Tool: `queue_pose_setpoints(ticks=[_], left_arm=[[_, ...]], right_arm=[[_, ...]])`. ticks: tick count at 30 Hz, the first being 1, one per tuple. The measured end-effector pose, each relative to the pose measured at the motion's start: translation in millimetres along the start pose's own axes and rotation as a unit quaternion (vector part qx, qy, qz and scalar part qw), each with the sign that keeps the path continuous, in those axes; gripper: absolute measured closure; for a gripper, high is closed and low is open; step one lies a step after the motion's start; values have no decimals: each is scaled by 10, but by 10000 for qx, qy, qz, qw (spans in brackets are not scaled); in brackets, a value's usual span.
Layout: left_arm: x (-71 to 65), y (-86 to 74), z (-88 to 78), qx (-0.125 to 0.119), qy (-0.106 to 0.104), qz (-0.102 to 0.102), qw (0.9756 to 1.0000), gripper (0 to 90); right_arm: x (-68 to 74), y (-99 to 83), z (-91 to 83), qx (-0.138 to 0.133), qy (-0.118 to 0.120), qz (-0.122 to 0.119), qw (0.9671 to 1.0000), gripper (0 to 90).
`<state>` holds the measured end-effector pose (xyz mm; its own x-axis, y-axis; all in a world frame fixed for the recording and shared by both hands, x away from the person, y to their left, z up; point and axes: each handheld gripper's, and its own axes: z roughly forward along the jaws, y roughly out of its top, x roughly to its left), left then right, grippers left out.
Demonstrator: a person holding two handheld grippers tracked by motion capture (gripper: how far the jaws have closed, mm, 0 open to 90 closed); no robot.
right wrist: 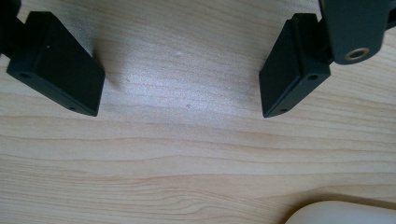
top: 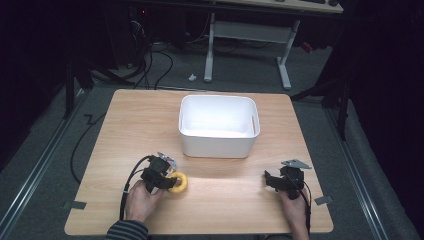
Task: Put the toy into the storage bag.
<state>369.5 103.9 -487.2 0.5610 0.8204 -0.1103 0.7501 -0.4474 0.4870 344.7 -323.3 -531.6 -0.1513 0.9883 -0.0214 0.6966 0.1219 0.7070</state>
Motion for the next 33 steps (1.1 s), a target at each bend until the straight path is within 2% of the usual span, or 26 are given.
queue_pose_setpoints(ticks=[9,16,19,33], left_arm=[[89,-49,-176,-70,51,-169,9998,603],[205,-92,-382,-242,88,-474,9985,603],[239,-89,-437,-280,149,-506,9982,603],[397,-15,-698,-557,182,-698,9958,602]], right_arm=[[2,-1,-1,1,5,3,10000,141],[3,-1,-2,1,6,9,10000,142],[3,-1,-2,2,7,7,10000,142],[6,-2,-3,5,11,15,10000,142]])
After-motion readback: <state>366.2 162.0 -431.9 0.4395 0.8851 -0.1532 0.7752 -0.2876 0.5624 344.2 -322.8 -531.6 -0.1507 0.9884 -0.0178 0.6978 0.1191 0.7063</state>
